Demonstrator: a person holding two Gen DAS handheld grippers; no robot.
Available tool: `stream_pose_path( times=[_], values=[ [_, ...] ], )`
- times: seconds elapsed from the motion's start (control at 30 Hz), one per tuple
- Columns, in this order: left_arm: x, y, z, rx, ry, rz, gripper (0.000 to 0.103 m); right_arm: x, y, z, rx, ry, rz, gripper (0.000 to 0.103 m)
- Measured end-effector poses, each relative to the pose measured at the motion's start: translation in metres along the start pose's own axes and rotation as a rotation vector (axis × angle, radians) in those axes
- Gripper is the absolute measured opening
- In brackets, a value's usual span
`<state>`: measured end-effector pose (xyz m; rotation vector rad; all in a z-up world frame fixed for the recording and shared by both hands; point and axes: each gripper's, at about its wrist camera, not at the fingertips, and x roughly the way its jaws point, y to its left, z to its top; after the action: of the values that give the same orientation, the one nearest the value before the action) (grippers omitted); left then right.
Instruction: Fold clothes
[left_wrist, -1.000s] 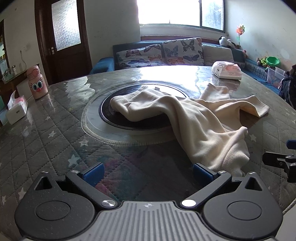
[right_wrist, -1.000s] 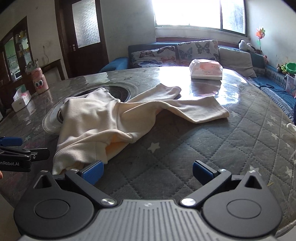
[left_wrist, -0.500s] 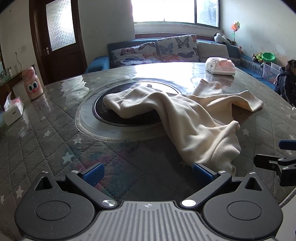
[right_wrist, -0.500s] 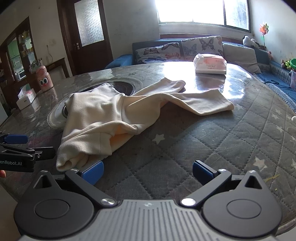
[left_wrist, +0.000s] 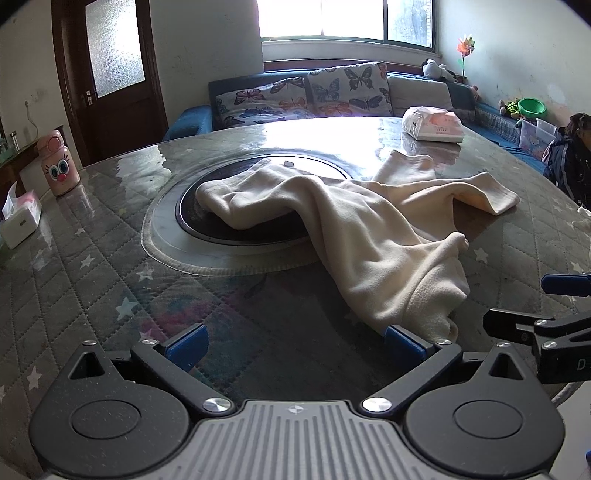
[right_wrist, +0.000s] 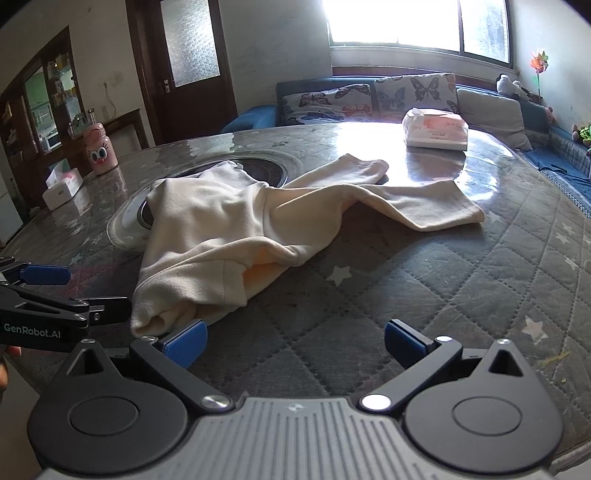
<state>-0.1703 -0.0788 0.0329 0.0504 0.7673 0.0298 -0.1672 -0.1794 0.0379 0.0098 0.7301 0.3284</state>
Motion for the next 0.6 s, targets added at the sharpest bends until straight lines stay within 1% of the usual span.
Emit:
stream_pose_path(
  times=[0.6],
  values=[
    [0.0048,-0.0001,0.0069,-0.01,0.011,-0.004,0.103,0.0067,0.0001,0.0068,0.014,-0.001,0.015,0.103]
  ],
)
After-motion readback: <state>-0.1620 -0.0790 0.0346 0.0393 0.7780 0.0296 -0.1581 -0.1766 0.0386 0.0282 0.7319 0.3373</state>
